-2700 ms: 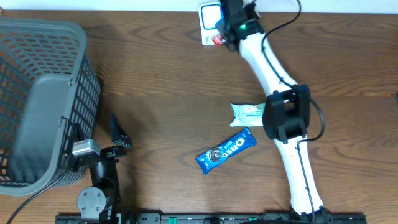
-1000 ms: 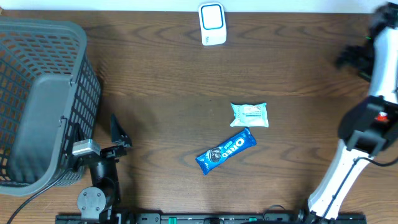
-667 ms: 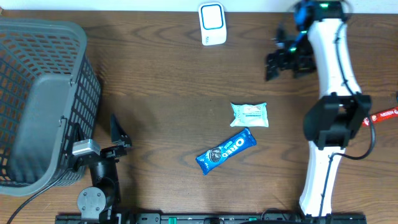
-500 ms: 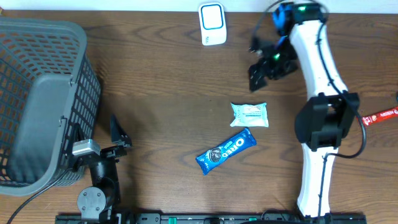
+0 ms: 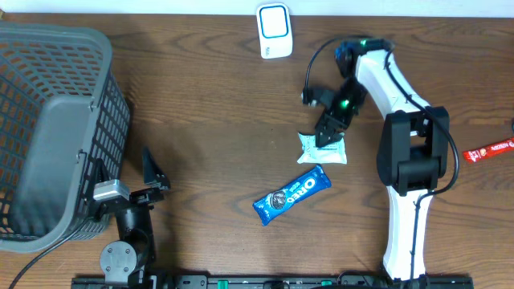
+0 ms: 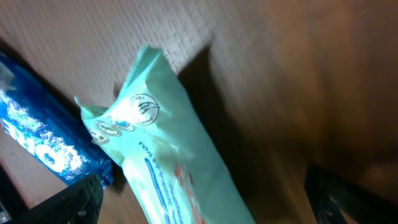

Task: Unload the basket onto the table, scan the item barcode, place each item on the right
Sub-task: 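Lower the right gripper onto the pale green wipes pack and grasp, then lift the wipes pack and move it toward the scanner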

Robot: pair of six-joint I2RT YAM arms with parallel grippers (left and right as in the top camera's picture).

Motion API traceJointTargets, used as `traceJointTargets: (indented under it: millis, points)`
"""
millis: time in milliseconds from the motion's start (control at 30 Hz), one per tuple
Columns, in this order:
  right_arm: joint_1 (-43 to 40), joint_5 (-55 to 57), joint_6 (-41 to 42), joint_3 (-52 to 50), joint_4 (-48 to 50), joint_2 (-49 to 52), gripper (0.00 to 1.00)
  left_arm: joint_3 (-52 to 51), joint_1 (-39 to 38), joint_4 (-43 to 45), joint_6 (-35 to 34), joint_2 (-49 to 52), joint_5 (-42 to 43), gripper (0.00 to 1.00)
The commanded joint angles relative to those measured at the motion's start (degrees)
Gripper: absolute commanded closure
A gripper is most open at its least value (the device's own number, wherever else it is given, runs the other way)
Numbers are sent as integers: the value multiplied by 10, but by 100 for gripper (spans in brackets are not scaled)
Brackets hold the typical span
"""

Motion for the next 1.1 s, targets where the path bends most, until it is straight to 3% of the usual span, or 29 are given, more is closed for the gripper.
traceJointTargets:
  millis: [0,67,133,167,200,267,433,533,767,867,967,1067]
  points:
    - [7,-14,-33,-57,12,-7,1,0,2,1,-5,-4,3,8]
    - [9,-18,-33,-80,20,-7,3,0,2,1,-5,-4,3,8]
    - [10,-17,-33,-101,33,-7,18,0,2,1,-5,-4,3,8]
    - [10,-17,-33,-108,40,-7,36,0,2,1,-5,-4,3,8]
    - [10,-18,-31,-113,47,-7,67,0,2,1,-5,-4,3,8]
    - [10,-18,-3,-122,65,-7,99,0,2,1,-5,-4,3,8]
    - [10,-40,91,-117,80,-7,99,0,2,1,-5,-4,3,8]
    - [10,-100,203,-103,75,-7,99,0,2,1,-5,-4,3,8]
    - [8,-201,763,-70,20,-7,99,0,2,1,-5,-4,3,8]
    - [7,-251,927,-70,-45,-7,98,0,2,1,-5,-4,3,8]
    - [7,-304,1004,-70,-132,-7,98,0,2,1,-5,-4,3,8]
    - [7,-373,1001,-71,-166,-7,98,0,2,1,-5,-4,3,8]
